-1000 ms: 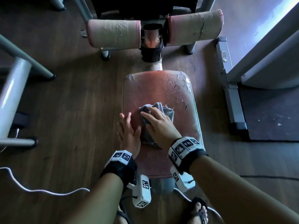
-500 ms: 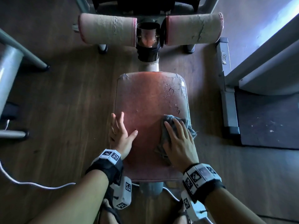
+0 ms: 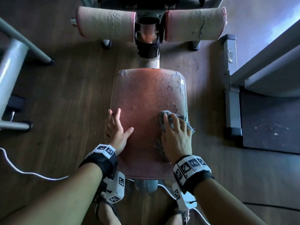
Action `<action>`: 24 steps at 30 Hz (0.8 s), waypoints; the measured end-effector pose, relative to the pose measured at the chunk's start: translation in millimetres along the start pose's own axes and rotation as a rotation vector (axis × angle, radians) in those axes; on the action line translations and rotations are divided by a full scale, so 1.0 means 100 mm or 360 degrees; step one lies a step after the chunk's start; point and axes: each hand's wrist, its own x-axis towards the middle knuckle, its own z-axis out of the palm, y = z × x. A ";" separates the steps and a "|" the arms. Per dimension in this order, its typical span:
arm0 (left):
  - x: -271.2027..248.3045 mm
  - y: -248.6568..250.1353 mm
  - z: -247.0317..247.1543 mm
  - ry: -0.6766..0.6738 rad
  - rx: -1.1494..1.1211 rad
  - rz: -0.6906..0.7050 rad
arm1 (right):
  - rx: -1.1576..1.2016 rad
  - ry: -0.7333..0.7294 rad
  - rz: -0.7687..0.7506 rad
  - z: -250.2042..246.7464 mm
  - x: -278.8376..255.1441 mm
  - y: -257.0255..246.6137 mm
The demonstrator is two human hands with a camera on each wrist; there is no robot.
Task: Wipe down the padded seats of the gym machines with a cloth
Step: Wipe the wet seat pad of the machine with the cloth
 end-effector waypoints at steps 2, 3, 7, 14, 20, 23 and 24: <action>0.01 -0.01 0.01 0.0007 0.0031 0.0000 | -0.0083 -0.0042 -0.0018 -0.01 -0.05 0.11; 0.01 -0.01 0.02 0.0008 0.0038 0.0001 | -0.0116 -0.0071 -0.0013 -0.04 -0.07 0.16; 0.01 -0.01 0.02 0.0011 0.0074 -0.0009 | -0.0198 -0.0163 0.0012 -0.12 0.02 0.25; 0.00 0.01 0.01 -0.0005 0.0074 -0.0064 | -0.0073 -0.0130 0.0183 -0.11 0.11 0.21; 0.00 0.03 0.01 -0.0013 0.0104 -0.0089 | 0.0046 -0.0279 0.0269 -0.15 -0.07 0.18; 0.00 0.03 0.01 -0.0016 0.0127 -0.0083 | 0.0039 -0.0346 0.0262 -0.22 0.07 0.20; 0.00 0.03 0.01 -0.0014 0.0131 -0.0086 | 0.0029 -0.0340 0.0260 -0.22 0.12 0.21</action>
